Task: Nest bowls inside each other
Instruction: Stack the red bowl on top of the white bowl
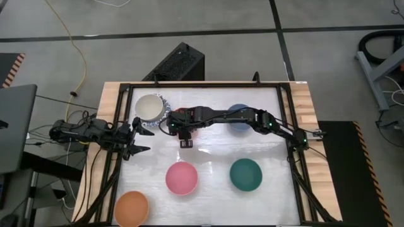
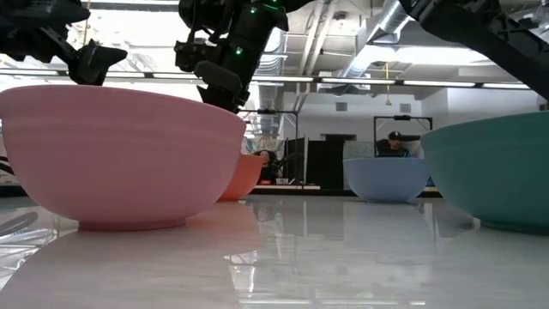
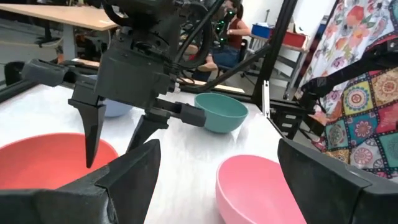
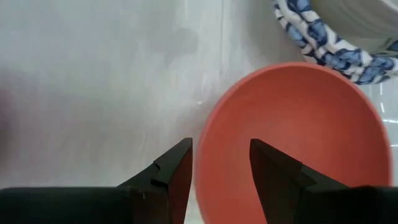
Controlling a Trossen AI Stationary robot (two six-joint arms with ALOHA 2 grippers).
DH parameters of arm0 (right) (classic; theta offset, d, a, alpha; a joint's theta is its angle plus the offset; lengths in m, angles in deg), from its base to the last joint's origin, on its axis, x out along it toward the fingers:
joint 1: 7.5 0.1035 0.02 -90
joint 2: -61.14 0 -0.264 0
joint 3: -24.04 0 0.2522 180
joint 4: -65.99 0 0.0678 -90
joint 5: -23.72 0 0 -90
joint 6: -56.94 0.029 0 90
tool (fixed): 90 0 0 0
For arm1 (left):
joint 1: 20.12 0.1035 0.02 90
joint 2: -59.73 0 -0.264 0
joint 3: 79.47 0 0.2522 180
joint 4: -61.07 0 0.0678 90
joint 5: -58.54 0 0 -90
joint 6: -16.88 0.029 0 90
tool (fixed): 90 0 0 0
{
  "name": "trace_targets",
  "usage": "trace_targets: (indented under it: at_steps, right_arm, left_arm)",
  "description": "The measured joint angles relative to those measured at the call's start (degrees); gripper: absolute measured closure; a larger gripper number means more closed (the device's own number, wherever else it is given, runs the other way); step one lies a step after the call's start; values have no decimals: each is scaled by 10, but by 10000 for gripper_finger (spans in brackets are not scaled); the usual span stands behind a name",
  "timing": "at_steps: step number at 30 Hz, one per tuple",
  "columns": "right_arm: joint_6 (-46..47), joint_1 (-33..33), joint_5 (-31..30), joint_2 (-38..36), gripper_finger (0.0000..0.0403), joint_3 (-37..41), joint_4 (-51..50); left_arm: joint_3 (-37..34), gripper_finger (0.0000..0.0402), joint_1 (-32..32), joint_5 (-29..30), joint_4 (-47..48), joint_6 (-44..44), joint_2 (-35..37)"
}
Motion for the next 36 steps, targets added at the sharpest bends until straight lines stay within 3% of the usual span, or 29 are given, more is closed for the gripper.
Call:
trace_targets:
  at_steps: [14, 23, 36]
  right_arm:
    - [-4, -11, 1, 0, 223, 0, -17]
    - [-14, -12, 12, -1, 223, 0, -38]
    - [-9, -1, 59, -25, 223, 0, -56]
  left_arm:
    - [9, 88, 0, 19, 3, -29, 0]
    - [46, 88, 0, 55, 64, -7, 0]
    - [46, 88, 0, 71, 76, -18, 1]
